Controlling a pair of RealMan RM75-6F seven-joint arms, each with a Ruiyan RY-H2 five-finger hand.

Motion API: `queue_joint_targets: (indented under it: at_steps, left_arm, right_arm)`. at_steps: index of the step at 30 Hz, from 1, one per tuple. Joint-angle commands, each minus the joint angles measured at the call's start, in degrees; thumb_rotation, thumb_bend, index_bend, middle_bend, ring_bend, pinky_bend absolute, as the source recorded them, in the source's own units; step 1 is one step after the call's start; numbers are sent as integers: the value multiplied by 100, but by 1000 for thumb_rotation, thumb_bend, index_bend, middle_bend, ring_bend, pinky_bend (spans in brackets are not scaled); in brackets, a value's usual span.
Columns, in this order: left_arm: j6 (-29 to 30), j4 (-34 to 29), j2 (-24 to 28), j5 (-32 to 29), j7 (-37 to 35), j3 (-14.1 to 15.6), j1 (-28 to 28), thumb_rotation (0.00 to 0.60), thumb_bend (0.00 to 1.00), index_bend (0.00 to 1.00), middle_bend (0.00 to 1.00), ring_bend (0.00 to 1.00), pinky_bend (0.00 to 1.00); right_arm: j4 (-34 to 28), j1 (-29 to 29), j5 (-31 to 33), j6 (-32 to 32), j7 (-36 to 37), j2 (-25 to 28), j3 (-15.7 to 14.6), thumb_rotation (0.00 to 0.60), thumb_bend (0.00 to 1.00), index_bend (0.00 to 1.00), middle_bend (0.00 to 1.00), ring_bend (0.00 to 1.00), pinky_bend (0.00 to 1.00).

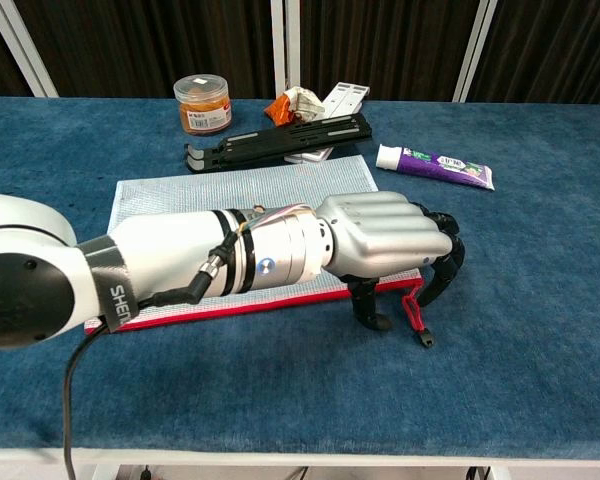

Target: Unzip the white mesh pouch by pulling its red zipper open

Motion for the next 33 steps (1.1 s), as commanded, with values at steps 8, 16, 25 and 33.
queue_joint_targets:
  at_steps: [8, 16, 25, 33]
  left_arm:
    - [40, 99, -112, -409, 308, 53, -132, 600, 262, 492, 164, 26, 127]
    - [80, 203, -204, -596, 386, 93, -252, 600, 251, 537, 176, 26, 127]
    - [139, 250, -250, -717, 419, 173, -321, 600, 251, 536, 178, 26, 127]
    - [216, 307, -288, -788, 476, 240, -362, 600, 243, 579, 203, 27, 127]
  right_arm:
    - [65, -30, 6, -58, 96, -30, 10, 600, 506, 305, 407, 134, 146]
    - [115, -32, 23, -94, 162, -48, 47, 600, 506, 300, 406, 134, 146]
    - [150, -41, 30, -121, 208, -71, 64, 600, 506, 297, 405, 134, 146]
    - [159, -59, 23, -120, 224, -71, 70, 600, 506, 294, 404, 134, 146]
